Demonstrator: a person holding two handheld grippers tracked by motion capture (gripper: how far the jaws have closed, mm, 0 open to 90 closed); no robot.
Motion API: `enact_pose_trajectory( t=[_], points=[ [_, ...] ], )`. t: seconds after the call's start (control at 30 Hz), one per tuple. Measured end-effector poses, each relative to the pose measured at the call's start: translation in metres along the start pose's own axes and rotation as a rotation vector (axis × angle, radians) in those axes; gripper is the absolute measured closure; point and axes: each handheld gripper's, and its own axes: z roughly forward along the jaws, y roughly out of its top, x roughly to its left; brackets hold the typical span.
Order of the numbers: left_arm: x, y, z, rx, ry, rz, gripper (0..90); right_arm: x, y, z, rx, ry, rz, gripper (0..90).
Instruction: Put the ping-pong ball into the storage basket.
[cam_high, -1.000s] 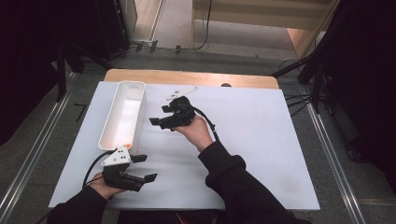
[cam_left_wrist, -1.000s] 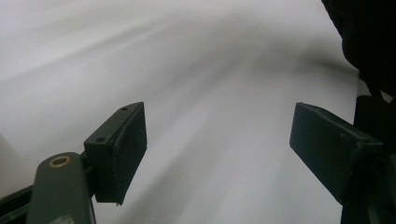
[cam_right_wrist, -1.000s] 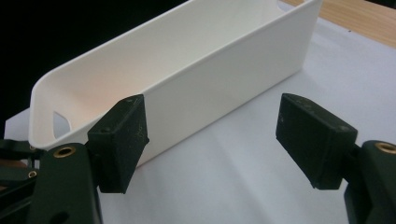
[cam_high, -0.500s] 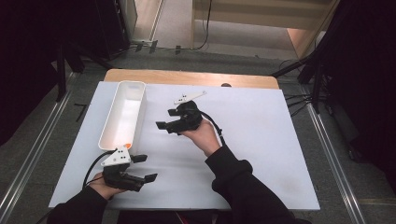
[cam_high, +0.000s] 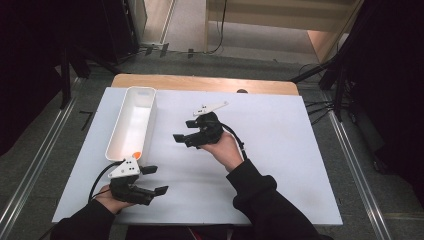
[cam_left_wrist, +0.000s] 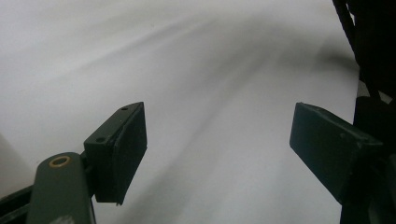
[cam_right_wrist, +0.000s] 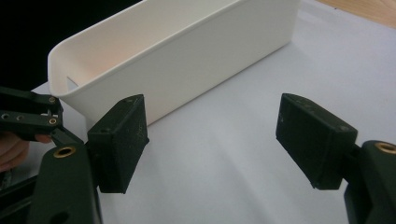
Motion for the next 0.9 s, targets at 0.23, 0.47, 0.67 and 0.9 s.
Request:
enact_pose_trajectory(
  t=[0.23,0.47,0.67,0.9],
  points=[
    [0.000,0.000,0.000,-0.003,-0.001,-0.001,19.4,0.000,-0.006,-0.007,0.002,0.001,0.001,23.8],
    [0.000,0.000,0.000,0.001,0.000,0.001,19.4,-0.002,-0.014,-0.012,-0.016,0.002,0.013,23.8],
    [0.000,-0.001,0.000,-0.002,0.004,-0.004,19.4,-0.003,-0.021,-0.019,-0.021,-0.002,0.020,23.8],
    [-0.001,-0.001,0.000,-0.001,0.005,-0.006,19.4,-0.001,-0.031,-0.025,-0.023,-0.003,0.022,23.8]
  ],
)
